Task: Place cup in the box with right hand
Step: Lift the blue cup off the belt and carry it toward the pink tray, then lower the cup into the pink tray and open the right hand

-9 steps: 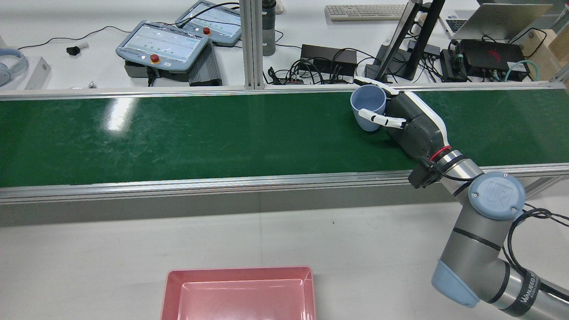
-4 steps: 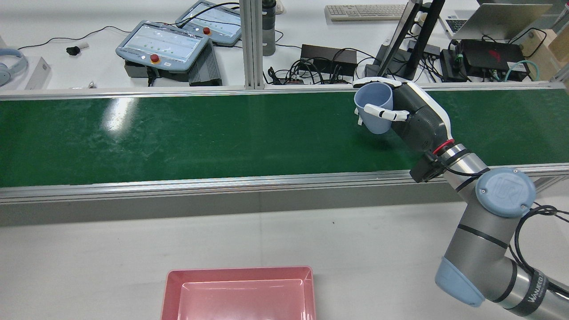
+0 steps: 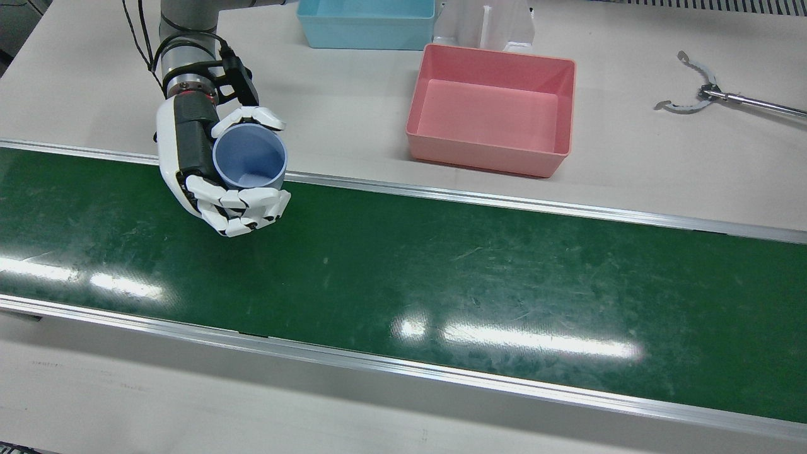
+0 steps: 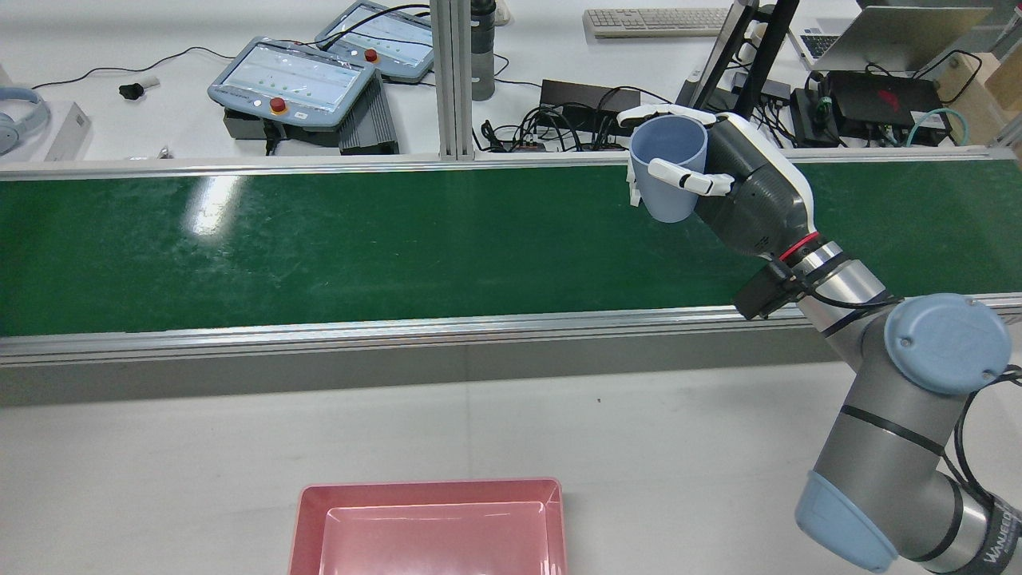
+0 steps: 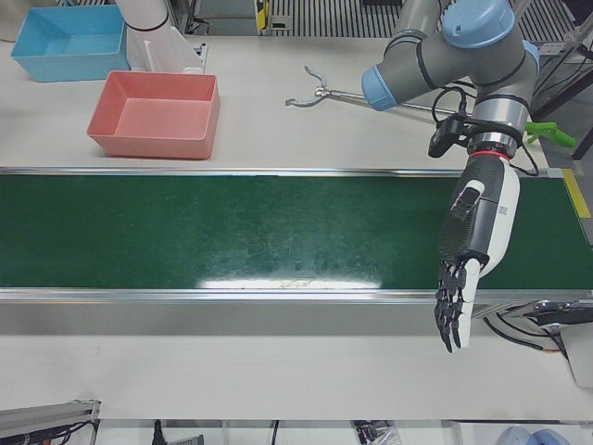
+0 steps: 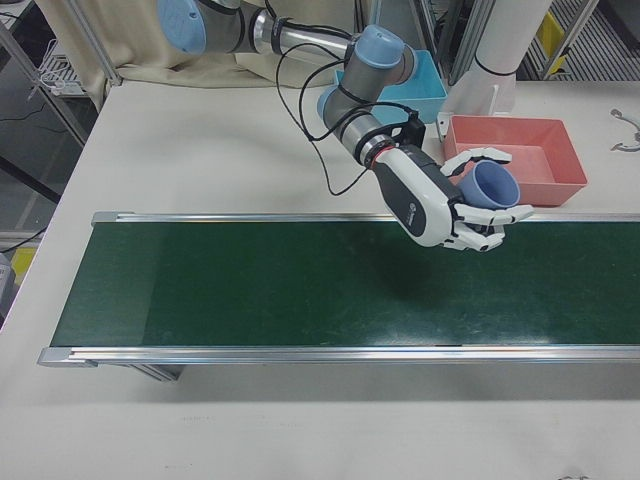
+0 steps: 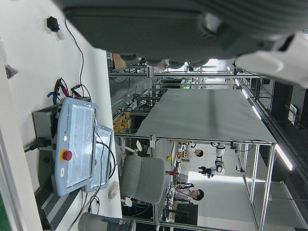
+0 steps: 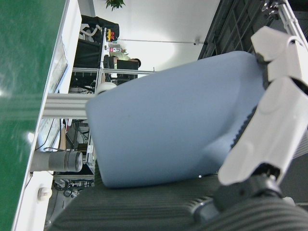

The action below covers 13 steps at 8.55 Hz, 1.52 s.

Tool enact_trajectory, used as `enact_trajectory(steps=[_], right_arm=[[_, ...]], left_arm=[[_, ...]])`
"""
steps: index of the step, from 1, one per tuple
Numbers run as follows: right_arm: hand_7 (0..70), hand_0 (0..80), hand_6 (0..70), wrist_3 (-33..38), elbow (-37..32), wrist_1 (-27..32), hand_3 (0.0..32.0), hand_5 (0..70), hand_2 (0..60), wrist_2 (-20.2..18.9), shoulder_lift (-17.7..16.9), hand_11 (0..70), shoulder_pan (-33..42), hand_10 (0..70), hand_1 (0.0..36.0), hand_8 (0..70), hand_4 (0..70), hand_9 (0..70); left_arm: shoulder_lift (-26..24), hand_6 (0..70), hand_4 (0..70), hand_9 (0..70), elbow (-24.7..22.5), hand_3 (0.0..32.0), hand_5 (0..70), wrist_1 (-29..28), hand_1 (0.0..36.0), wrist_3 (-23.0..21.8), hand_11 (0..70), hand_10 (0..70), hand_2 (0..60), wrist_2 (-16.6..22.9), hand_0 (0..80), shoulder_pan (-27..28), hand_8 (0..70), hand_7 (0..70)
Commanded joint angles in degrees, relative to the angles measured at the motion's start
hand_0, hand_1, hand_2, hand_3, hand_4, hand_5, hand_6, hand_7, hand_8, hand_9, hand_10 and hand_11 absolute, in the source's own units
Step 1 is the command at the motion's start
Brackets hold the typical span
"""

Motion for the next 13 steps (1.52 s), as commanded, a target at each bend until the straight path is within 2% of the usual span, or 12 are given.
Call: enact_trajectory(steps=[1,3,4,6,7,8,9,10,11,12,13], right_arm=[[70.0,50.1,28.7,-5.7,5.66,-5.2,0.0,19.8,60.0,-5.14,5.57,70.0,-8.0,49.8,36.0,52.0,21.0,70.0],[70.0,50.0,27.6,-11.94,7.53,-5.39,0.0,19.7,60.0,-3.92,7.08,70.0,-21.7,48.6,36.0,50.8,19.3,70.0],[70.0,50.8,27.9,-14.23,7.53,-5.31,0.0,19.9,60.0,-1.74,7.08,70.0,-26.72,49.0,36.0,51.1,20.1,70.0],[70.0,52.7,26.3,-17.49,6.48,-5.22,0.0,19.5,60.0,3.71,6.82,68.4,-34.12,46.6,36.0,49.2,15.8,70.0],[70.0,55.2,25.1,-18.37,4.73,-4.78,0.0,18.9,60.0,5.39,6.82,67.6,-36.06,46.1,36.0,47.3,12.2,70.0],[68.2,57.4,23.9,-18.21,2.97,-4.6,0.0,17.9,60.0,5.32,6.64,65.3,-36.78,44.7,36.0,45.5,8.2,68.4],[60.3,56.3,20.6,-18.03,3.04,-4.6,0.0,15.3,46.4,5.32,6.47,56.7,-36.96,38.9,32.6,40.8,5.8,61.4],[45.6,54.2,16.0,-18.21,2.96,-4.08,0.0,12.3,18.5,5.4,6.47,45.7,-37.31,30.5,24.5,31.6,1.8,49.1],[21.7,51.8,8.9,-18.29,2.96,-3.73,0.0,8.6,2.4,5.49,6.73,23.8,-37.92,15.0,19.5,16.2,0.0,26.6],[0.2,51.3,1.7,-18.3,2.87,-3.72,0.0,5.9,1.0,5.49,6.73,4.2,-38.36,1.5,20.1,0.9,0.0,2.4],[0.0,50.7,0.0,-18.3,2.87,-3.72,0.0,4.8,1.6,5.49,6.82,0.0,-38.63,0.0,20.2,0.0,0.0,0.0]], left_arm=[[0.0,0.0,0.0,0.0,0.09,0.0,0.0,0.0,0.0,0.0,0.0,0.0,0.0,0.01,0.0,0.0,0.0,0.0],[0.0,0.0,0.0,0.0,0.0,0.0,0.0,0.0,0.0,0.0,0.0,0.0,0.0,0.01,0.0,0.0,0.0,0.0],[0.0,0.0,0.0,0.0,0.0,0.0,0.0,0.0,0.0,0.0,0.0,0.0,0.0,0.01,0.0,0.0,0.0,0.0],[0.0,0.0,0.0,0.0,0.09,0.0,0.0,0.0,0.0,0.0,0.0,0.0,0.0,0.01,0.0,0.0,0.0,0.0],[0.0,0.0,0.0,0.0,0.09,0.0,0.0,0.0,0.0,0.0,0.0,0.0,0.0,0.01,0.0,0.0,0.0,0.0],[0.0,0.0,0.0,0.0,0.09,0.0,0.0,0.0,0.0,0.0,0.0,0.0,0.0,0.01,0.0,0.09,0.0,0.0],[0.0,0.0,0.0,0.0,0.09,0.0,0.0,0.0,0.0,0.0,0.0,0.0,0.0,0.01,0.0,0.0,0.0,0.0],[0.0,0.0,0.0,0.0,0.09,0.0,0.0,0.0,0.0,0.0,0.0,0.0,0.0,0.01,0.0,0.0,0.0,0.0],[0.0,0.0,0.0,0.0,0.09,0.0,0.0,0.0,0.0,0.0,0.0,0.0,0.0,0.01,0.0,0.09,0.0,0.0],[0.0,0.0,0.0,0.0,0.09,0.0,0.0,0.0,0.0,0.0,0.0,0.0,0.0,0.01,0.0,0.0,0.0,0.0],[0.0,0.0,0.0,0.0,0.09,0.0,0.0,0.0,0.0,0.0,0.0,0.0,0.0,-0.08,0.0,0.0,0.0,0.0]])
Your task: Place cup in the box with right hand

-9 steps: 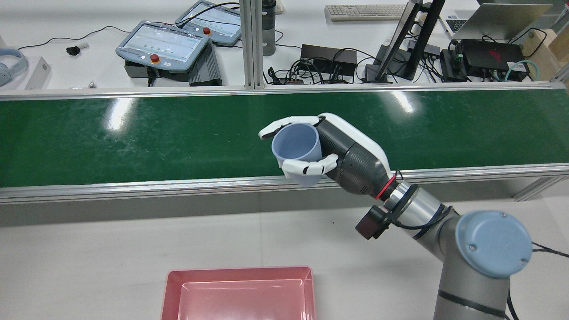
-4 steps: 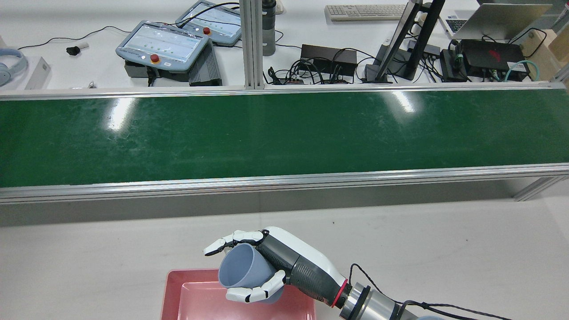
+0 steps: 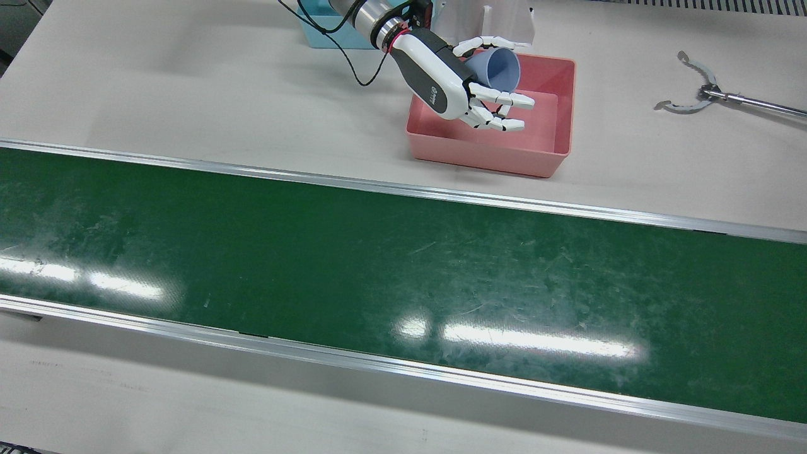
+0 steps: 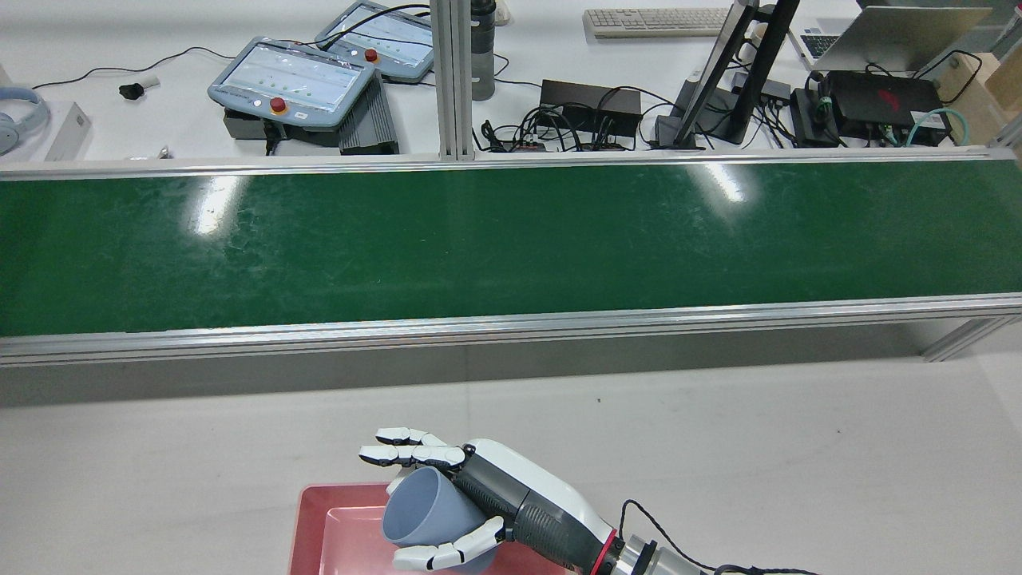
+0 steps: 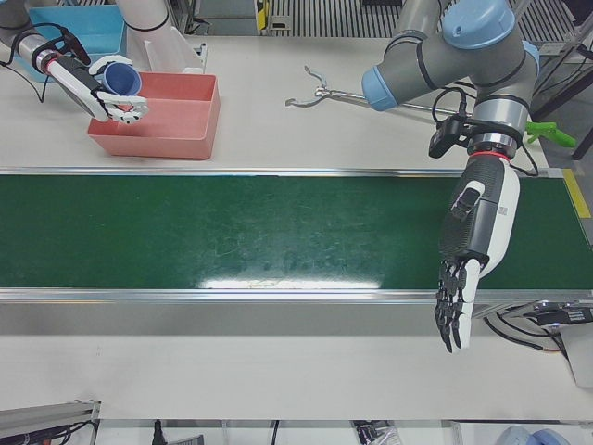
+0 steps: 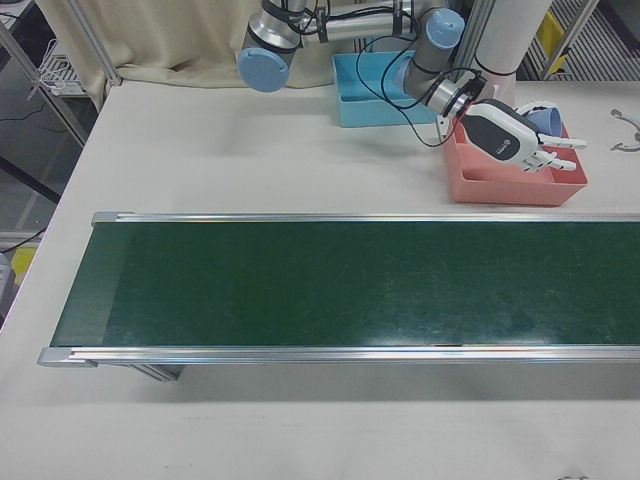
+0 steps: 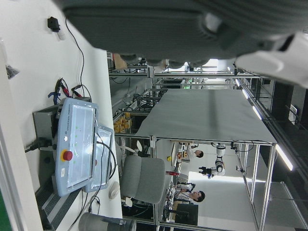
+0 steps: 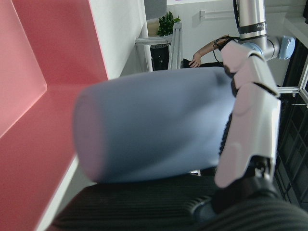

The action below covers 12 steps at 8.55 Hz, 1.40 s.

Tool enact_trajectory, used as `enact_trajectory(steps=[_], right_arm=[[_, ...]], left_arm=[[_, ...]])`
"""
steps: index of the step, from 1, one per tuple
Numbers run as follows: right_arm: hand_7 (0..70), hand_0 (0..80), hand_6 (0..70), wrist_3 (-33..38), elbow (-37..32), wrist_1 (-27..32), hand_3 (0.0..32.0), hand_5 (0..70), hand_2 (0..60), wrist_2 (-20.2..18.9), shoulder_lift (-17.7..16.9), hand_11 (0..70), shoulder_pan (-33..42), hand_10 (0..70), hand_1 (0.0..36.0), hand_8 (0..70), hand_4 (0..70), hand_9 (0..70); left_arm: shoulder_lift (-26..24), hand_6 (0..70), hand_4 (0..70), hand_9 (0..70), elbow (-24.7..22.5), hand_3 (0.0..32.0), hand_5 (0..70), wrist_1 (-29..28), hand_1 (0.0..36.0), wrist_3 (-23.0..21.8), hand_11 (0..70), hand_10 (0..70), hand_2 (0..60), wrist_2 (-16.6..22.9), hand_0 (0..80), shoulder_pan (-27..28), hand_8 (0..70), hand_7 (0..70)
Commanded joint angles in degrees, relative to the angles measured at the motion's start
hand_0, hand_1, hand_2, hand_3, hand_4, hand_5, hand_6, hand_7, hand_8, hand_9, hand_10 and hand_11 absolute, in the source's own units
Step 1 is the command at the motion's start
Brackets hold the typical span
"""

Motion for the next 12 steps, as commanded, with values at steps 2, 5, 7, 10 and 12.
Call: enact_trajectory(steps=[2,5,7,10,12], right_arm=[[0.0,50.0,0.0,-0.06,-0.05,0.22,0.0,4.5,5.0,0.08,0.08,0.0,-1.18,0.0,20.5,0.0,0.0,0.0],[0.0,49.9,0.0,0.82,5.19,-0.74,0.0,4.6,7.9,-0.1,-1.84,0.0,5.19,0.0,20.9,0.0,0.0,0.0],[5.2,50.9,3.3,2.64,5.67,-1.01,0.0,8.7,60.0,0.07,-2.56,0.8,19.67,0.0,34.3,0.0,0.0,0.3],[70.0,48.8,20.7,14.78,0.93,-0.66,0.0,14.9,60.0,1.13,-9.82,27.4,35.86,16.4,36.0,29.4,1.0,50.0],[54.8,51.2,15.7,14.53,-1.53,-0.22,0.0,13.2,60.0,0.52,-14.59,19.8,43.87,11.2,36.0,21.6,0.0,38.2]], left_arm=[[0.0,0.0,0.0,0.0,0.0,0.0,0.0,0.0,0.0,0.0,0.0,0.0,0.0,0.0,0.0,-0.03,0.0,0.0],[0.0,0.0,0.0,0.0,0.0,0.0,0.0,0.0,0.0,0.0,0.0,0.0,0.0,0.0,0.0,-0.03,0.0,0.0],[0.0,0.0,0.0,0.0,0.0,0.0,0.0,-0.09,0.0,0.0,0.0,0.0,0.0,-0.09,0.0,-0.03,0.0,0.0],[0.0,0.0,0.0,0.0,0.0,0.0,0.0,0.0,0.0,0.0,0.0,0.0,0.0,0.0,0.0,0.06,0.0,0.0],[0.0,0.0,0.0,0.0,0.09,0.0,0.0,-0.09,0.0,0.0,0.0,0.0,0.0,0.0,0.0,-0.03,0.0,0.0]])
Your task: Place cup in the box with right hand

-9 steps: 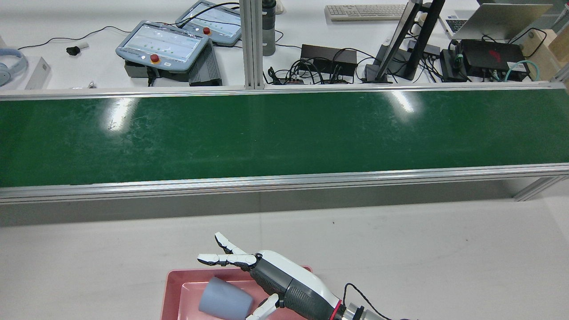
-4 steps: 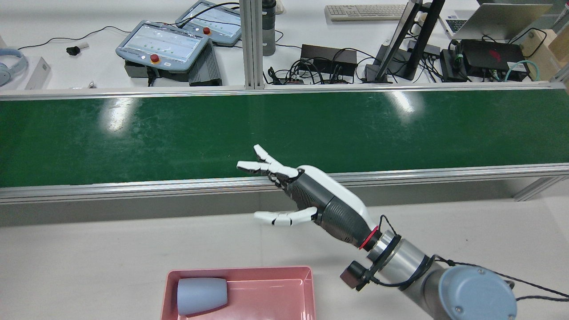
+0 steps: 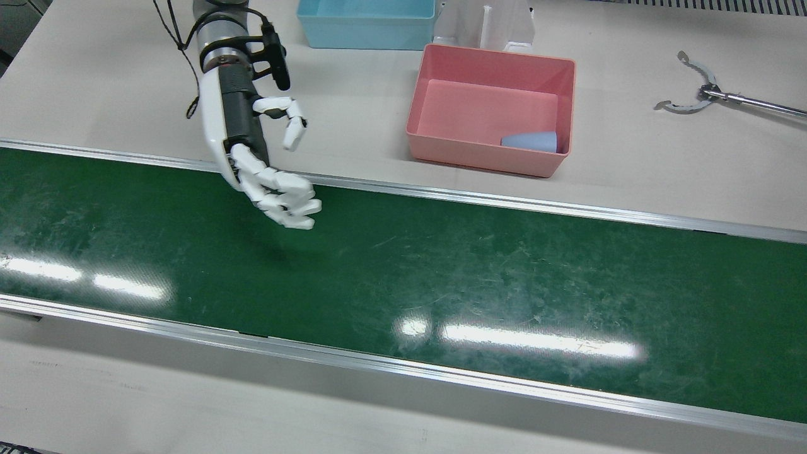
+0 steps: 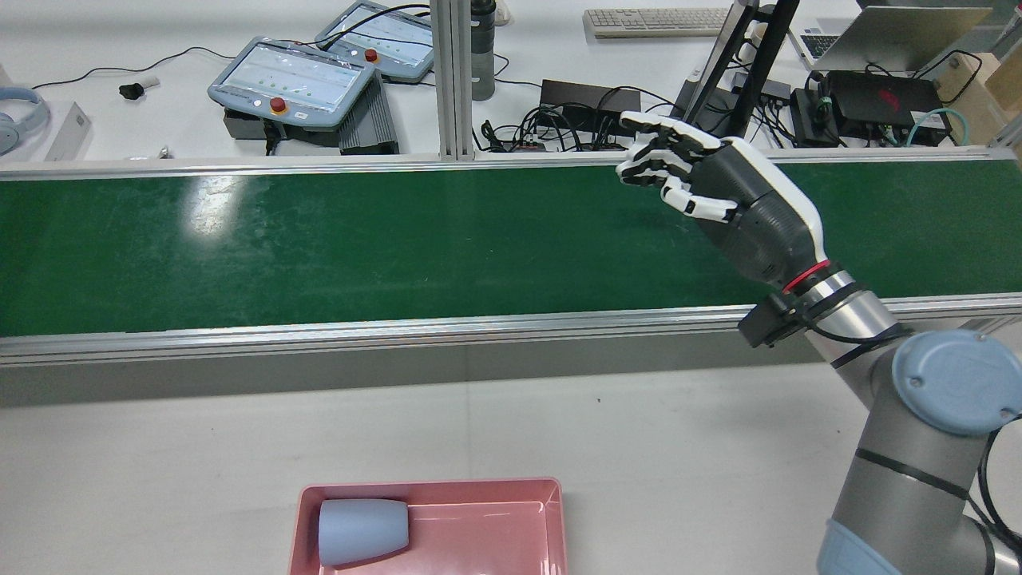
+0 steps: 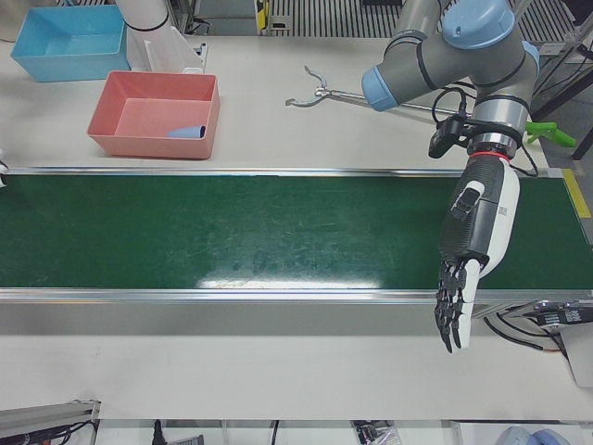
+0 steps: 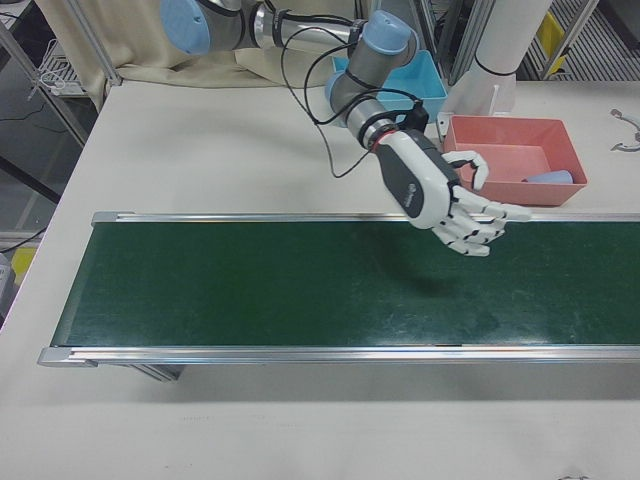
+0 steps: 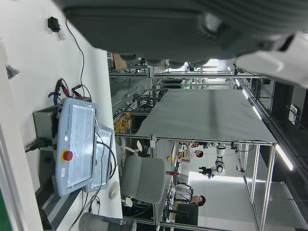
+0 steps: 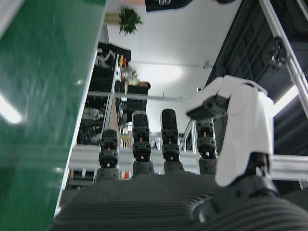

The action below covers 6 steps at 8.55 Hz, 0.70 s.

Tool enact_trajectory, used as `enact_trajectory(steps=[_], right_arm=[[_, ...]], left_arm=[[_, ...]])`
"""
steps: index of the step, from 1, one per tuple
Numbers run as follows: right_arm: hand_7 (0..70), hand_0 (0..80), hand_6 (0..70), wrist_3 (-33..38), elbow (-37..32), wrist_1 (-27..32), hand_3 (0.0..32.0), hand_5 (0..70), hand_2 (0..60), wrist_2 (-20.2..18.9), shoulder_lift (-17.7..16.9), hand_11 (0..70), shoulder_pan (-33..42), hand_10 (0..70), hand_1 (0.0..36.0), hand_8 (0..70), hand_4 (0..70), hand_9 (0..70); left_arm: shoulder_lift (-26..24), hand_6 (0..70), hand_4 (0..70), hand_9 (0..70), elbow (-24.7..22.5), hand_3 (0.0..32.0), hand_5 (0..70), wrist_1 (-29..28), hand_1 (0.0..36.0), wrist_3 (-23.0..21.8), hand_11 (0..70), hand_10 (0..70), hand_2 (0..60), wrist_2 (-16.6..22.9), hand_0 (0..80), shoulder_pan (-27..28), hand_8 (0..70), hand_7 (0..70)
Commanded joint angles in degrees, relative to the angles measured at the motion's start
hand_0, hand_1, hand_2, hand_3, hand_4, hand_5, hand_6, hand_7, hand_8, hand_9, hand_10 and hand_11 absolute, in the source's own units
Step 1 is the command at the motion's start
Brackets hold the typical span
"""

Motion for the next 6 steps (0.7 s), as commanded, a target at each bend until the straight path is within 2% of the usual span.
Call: enact_trajectory(steps=[1,2,3,4,5,6], right_arm=[[38.1,52.4,11.7,0.63,-5.41,0.41,0.0,11.5,60.0,-0.53,-5.15,13.8,12.65,7.2,36.0,15.0,0.0,26.9],[31.5,52.9,10.1,0.54,-8.13,0.5,0.0,10.7,60.0,-1.06,-5.15,11.4,13.98,5.6,36.0,12.8,0.0,23.0],[33.8,52.5,10.7,0.71,-9.38,0.67,0.0,11.0,60.0,-1.06,-5.15,12.7,14.34,6.5,36.0,14.4,0.0,25.6],[33.0,52.5,10.6,0.8,-9.31,0.67,0.0,11.0,60.0,-1.15,-5.33,12.9,14.26,6.6,36.0,14.4,0.0,25.4],[17.0,53.9,6.7,0.8,-9.13,0.67,0.0,9.6,50.2,-1.15,-5.24,7.6,13.65,3.0,35.0,7.0,0.0,13.0],[4.7,54.2,3.7,0.89,-9.13,0.67,0.0,8.2,24.0,-1.15,-5.24,3.7,13.3,0.7,29.5,2.1,0.0,4.9]], left_arm=[[0.0,0.0,0.0,0.0,0.04,0.0,0.0,-0.06,0.0,0.0,0.0,0.0,0.0,0.05,0.0,0.01,0.0,0.0],[0.0,0.0,0.0,0.0,0.04,0.0,0.0,-0.06,0.0,0.0,0.0,0.0,0.0,-0.04,0.0,-0.08,0.0,0.0],[0.0,0.0,0.0,0.0,0.04,0.0,0.0,-0.06,0.0,0.0,0.0,0.0,0.0,0.04,0.0,0.01,0.0,0.0],[0.0,0.0,0.0,0.0,-0.04,0.0,0.0,0.03,0.0,0.0,0.0,0.0,0.0,-0.04,0.0,0.01,0.0,0.0],[0.0,0.0,0.0,0.0,-0.04,0.0,0.0,0.03,0.0,0.0,0.0,0.0,0.0,-0.04,0.0,-0.08,0.0,0.0],[0.0,0.0,0.0,0.0,-0.04,0.0,0.0,0.03,0.0,0.0,0.0,0.0,0.0,-0.04,0.0,-0.08,0.0,0.0]])
